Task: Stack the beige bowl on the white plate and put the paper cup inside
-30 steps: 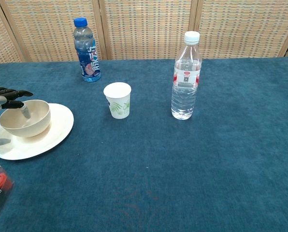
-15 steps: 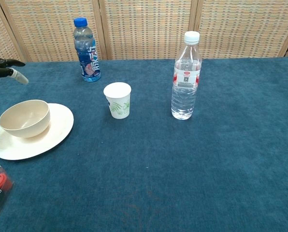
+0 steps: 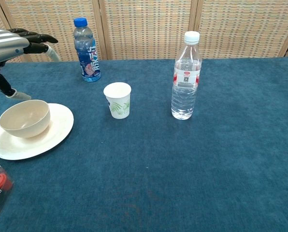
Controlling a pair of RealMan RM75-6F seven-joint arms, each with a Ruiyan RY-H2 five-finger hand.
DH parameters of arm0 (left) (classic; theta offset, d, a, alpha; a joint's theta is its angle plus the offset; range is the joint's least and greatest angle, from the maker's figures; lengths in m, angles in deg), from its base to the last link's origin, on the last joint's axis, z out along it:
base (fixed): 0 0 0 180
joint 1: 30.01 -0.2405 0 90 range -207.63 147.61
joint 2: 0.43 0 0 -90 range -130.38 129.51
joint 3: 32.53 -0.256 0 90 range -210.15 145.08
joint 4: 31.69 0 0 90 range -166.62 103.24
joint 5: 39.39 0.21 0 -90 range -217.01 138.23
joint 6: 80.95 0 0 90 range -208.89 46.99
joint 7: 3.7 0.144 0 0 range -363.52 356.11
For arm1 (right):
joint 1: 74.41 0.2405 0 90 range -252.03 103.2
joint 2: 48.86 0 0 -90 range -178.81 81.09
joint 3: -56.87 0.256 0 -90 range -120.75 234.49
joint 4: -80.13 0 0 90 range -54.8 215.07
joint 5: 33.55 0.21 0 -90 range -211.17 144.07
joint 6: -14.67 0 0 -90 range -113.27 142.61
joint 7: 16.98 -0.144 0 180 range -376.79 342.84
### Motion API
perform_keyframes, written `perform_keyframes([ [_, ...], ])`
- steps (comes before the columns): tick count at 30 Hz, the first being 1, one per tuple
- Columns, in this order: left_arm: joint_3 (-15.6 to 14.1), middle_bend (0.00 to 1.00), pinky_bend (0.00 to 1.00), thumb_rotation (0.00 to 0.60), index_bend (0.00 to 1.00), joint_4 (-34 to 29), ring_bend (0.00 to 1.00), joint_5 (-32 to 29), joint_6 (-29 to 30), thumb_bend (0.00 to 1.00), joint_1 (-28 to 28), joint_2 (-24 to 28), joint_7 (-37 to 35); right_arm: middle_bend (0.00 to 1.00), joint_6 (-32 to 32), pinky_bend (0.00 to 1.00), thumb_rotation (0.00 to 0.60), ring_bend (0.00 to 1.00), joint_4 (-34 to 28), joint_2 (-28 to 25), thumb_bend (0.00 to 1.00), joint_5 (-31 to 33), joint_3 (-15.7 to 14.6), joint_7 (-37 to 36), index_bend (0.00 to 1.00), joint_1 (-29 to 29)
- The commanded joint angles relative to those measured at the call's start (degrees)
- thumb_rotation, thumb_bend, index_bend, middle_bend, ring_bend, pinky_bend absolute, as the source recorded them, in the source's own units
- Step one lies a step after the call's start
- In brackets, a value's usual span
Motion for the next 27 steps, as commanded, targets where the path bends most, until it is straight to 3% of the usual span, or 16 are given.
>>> perform_keyframes([
  [1,1.8,0.0,0.0,0.6,0.23,-0.7,0.0,-4.3,-2.1,0.18,2.9,-2.3,3.7,0.0,-0.4,0.0,0.6,0.0,0.3,-0.1,0.14,0.4,0.1,-1.0,0.01,0.1],
  [10,3.7,0.0,0.0,0.6,0.28,2.9,0.0,-12.3,-5.6,0.2,9.4,-8.5,10.8,0.0,-2.6,0.0,0.6,0.0,1.8,-0.2,0.14,2.1,0.5,-4.0,0.01,0.6],
  [16,4.4,0.0,0.0,0.6,0.31,9.2,0.0,-17.3,-7.0,0.22,14.3,-15.4,13.7,0.0,-3.5,0.0,0.6,0.0,3.0,-0.3,0.14,3.2,0.9,-6.6,0.01,0.7],
  [27,4.6,0.0,0.0,0.6,0.36,14.8,0.0,-24.3,-7.5,0.29,18.8,-19.7,15.4,0.0,-4.9,0.0,0.6,0.0,4.5,-0.4,0.14,4.5,1.3,-9.6,0.01,0.9],
])
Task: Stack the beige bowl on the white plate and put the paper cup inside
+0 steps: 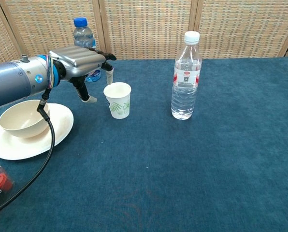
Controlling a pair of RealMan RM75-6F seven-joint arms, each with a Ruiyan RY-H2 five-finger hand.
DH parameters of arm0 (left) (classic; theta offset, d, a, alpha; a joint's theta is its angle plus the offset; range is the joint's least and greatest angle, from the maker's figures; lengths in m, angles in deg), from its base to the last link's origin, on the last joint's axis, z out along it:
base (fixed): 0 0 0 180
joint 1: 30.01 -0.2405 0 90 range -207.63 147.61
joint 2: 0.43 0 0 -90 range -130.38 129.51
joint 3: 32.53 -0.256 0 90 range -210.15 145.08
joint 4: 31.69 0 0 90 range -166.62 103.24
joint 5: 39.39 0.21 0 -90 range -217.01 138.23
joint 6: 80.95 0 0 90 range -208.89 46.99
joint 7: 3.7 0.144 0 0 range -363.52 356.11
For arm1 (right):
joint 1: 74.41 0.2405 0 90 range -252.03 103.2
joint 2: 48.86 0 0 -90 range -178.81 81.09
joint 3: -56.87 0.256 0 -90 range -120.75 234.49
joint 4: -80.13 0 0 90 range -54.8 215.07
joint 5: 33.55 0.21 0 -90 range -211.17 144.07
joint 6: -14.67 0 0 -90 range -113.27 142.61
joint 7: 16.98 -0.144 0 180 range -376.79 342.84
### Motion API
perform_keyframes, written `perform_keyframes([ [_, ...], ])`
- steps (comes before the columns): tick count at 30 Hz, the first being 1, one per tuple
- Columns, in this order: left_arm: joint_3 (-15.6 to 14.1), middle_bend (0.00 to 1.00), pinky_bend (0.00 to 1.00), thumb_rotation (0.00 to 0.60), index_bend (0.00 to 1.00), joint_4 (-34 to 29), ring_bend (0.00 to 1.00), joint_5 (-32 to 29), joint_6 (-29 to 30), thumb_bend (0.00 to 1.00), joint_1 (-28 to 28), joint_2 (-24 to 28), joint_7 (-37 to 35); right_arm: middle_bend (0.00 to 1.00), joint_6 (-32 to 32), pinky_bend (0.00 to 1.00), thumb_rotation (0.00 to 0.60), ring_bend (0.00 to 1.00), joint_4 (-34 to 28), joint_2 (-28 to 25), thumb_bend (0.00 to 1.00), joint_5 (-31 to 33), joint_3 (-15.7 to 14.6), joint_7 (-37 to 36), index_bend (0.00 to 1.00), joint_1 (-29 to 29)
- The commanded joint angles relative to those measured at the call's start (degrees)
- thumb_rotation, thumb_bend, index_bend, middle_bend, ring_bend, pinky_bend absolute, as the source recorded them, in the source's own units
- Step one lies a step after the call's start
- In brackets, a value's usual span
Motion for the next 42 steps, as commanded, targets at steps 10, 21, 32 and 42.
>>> perform_keyframes([
  [10,-1.6,0.0,0.0,0.6,0.4,2.8,0.0,-2.6,-0.5,0.31,2.7,-2.2,0.5,0.0,-0.6,0.0,0.6,0.0,1.1,0.0,0.14,0.8,0.4,-1.9,0.01,0.0],
  [21,-2.7,0.0,0.0,0.6,0.52,8.5,0.0,-4.5,-1.1,0.37,4.5,-5.8,-0.3,0.0,-1.3,0.0,0.6,0.0,1.9,0.1,0.14,1.2,0.5,-3.1,0.01,0.1],
  [32,-4.0,0.01,0.01,0.6,0.69,11.2,0.0,-0.7,1.1,0.41,3.9,-7.2,-3.4,0.0,-0.8,0.0,0.6,0.0,1.9,0.0,0.14,1.0,0.6,-3.5,0.01,-0.1],
  [42,-5.1,0.01,0.01,0.6,0.7,1.7,0.0,3.6,4.7,0.41,1.0,0.6,-5.4,0.0,0.1,0.0,0.6,0.0,1.3,-0.1,0.14,0.3,0.5,-2.6,0.01,-0.3],
])
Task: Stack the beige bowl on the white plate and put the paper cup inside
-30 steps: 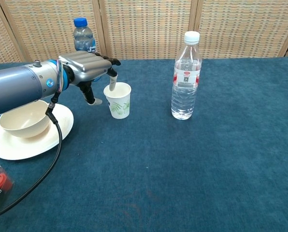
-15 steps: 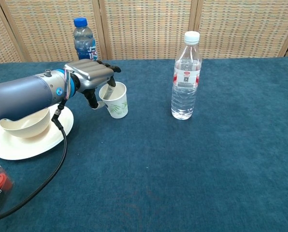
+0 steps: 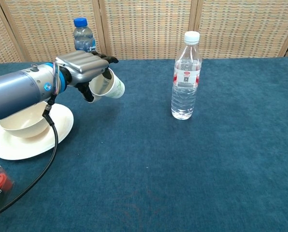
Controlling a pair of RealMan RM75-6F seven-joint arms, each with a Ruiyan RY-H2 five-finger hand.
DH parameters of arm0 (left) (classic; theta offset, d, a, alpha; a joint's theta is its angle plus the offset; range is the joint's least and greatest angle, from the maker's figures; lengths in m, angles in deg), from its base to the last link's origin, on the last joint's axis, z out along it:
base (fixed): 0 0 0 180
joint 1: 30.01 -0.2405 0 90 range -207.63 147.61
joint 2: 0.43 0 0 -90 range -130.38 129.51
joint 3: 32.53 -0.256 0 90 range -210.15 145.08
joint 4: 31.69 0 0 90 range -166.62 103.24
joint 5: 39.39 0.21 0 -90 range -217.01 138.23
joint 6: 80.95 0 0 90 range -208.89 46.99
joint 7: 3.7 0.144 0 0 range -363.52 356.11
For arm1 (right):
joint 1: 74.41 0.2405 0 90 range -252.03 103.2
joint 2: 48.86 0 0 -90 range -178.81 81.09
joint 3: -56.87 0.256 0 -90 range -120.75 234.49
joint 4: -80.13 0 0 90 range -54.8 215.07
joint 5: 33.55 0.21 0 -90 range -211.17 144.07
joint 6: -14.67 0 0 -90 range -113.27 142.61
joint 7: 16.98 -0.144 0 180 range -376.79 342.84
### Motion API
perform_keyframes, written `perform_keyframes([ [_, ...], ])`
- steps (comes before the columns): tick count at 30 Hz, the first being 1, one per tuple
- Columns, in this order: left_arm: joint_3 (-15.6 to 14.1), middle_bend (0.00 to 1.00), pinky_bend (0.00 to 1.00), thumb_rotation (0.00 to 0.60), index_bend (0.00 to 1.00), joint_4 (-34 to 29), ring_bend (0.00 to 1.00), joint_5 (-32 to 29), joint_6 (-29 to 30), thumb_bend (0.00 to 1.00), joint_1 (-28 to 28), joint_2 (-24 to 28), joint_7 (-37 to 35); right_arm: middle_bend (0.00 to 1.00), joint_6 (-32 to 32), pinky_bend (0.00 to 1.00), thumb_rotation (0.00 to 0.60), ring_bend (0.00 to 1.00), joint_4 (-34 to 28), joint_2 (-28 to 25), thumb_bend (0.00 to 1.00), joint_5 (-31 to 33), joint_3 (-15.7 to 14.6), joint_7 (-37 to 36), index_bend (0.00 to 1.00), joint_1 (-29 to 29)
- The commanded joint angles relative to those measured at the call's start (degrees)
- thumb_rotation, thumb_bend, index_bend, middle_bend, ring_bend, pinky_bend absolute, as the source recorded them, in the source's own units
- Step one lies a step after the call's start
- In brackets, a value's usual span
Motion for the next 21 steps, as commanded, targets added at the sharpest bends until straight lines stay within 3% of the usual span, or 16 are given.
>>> perform_keyframes([
  [1,-0.8,0.01,0.01,0.6,0.7,-5.1,0.0,1.9,1.7,0.41,-1.6,4.5,-0.5,0.0,0.2,0.0,0.6,0.0,-0.2,0.0,0.14,-0.1,0.0,0.3,0.01,0.0],
  [5,-1.7,0.01,0.01,0.6,0.7,-11.4,0.0,3.4,3.3,0.41,-3.2,10.8,0.0,0.0,0.6,0.0,0.6,0.0,-0.6,-0.1,0.14,-0.4,-0.1,0.9,0.01,-0.2],
  [8,-2.7,0.01,0.01,0.6,0.7,-21.6,0.0,7.5,7.7,0.41,-7.8,21.8,-4.2,0.0,1.8,0.0,0.6,0.0,-1.5,-0.3,0.14,-1.1,-0.2,2.0,0.01,-0.5],
  [10,-4.0,0.01,0.01,0.6,0.7,-24.8,0.0,10.3,8.3,0.41,-9.9,26.1,-7.1,0.0,2.1,0.0,0.6,0.0,-1.9,-0.3,0.14,-1.1,-0.2,2.4,0.01,-0.6],
  [21,-10.2,0.01,0.01,0.6,0.7,-27.8,0.0,19.9,10.4,0.41,-19.2,35.9,-21.1,0.0,3.3,0.0,0.6,0.0,-3.2,-0.5,0.14,-2.1,-0.5,4.1,0.01,-0.9],
])
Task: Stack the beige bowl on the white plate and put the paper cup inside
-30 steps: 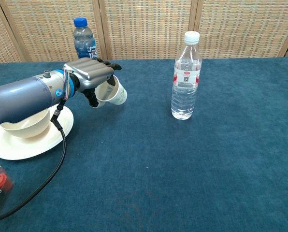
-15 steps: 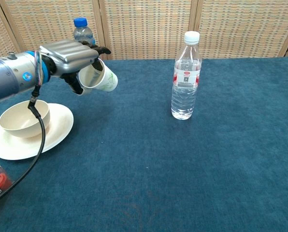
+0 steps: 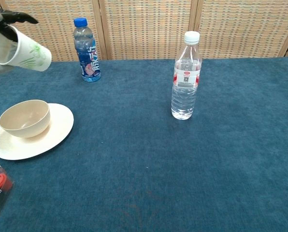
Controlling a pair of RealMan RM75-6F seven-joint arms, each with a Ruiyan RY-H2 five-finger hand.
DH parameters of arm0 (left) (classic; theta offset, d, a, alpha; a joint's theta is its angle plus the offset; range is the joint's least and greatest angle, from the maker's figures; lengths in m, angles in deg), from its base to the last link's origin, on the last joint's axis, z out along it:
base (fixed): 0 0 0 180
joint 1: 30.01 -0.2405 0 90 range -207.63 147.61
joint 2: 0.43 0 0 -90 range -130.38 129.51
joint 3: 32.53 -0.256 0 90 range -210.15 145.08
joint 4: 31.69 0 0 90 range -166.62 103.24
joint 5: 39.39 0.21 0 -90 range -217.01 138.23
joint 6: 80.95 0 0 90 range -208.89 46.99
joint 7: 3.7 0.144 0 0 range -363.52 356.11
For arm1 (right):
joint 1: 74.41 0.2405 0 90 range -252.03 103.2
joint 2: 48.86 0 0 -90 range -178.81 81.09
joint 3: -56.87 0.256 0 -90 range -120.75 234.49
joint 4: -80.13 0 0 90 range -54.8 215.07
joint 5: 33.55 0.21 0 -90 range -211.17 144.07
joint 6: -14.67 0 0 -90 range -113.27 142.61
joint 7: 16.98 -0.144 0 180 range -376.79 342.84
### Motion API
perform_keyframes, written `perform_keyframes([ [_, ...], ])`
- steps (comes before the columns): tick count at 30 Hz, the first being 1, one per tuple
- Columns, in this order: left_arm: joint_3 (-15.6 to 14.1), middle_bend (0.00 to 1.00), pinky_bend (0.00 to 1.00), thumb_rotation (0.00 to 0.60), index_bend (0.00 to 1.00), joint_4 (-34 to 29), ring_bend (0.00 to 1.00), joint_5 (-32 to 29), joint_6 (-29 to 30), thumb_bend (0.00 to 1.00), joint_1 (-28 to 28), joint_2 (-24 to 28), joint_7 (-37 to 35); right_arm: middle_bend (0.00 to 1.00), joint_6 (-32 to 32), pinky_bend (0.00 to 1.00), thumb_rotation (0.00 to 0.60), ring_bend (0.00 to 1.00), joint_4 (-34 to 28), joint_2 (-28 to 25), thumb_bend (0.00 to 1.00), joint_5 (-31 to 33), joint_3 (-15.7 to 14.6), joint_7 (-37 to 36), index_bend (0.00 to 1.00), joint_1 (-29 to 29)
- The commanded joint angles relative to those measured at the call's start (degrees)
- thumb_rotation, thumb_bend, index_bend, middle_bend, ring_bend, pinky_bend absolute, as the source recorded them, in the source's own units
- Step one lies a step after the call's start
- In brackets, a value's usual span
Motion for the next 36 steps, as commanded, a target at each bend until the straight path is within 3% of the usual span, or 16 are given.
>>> perform_keyframes([
  [1,-2.3,0.01,0.01,0.6,0.7,-0.4,0.0,2.5,0.3,0.41,-2.8,2.3,-3.5,0.0,0.1,0.0,0.6,0.0,-0.3,0.0,0.14,-0.2,-0.1,0.4,0.01,0.0],
  [13,-2.7,0.01,0.0,0.6,0.7,3.5,0.0,-2.1,-8.5,0.41,-3.0,2.9,-7.2,0.0,0.2,0.0,0.6,0.0,-0.6,0.0,0.14,-0.5,-0.2,0.8,0.01,0.0],
  [27,-1.1,0.0,0.0,0.6,0.7,5.4,0.0,-16.2,-16.2,0.41,1.6,-2.1,2.2,0.0,0.3,0.0,0.6,0.0,-0.3,0.0,0.14,-0.3,-0.1,0.3,0.01,-0.1],
  [36,-1.2,0.0,0.0,0.6,0.7,6.3,0.0,-23.6,-17.3,0.41,4.5,-4.9,7.3,0.0,0.3,0.0,0.6,0.0,-0.3,-0.1,0.14,-0.2,0.0,-0.1,0.01,-0.1],
])
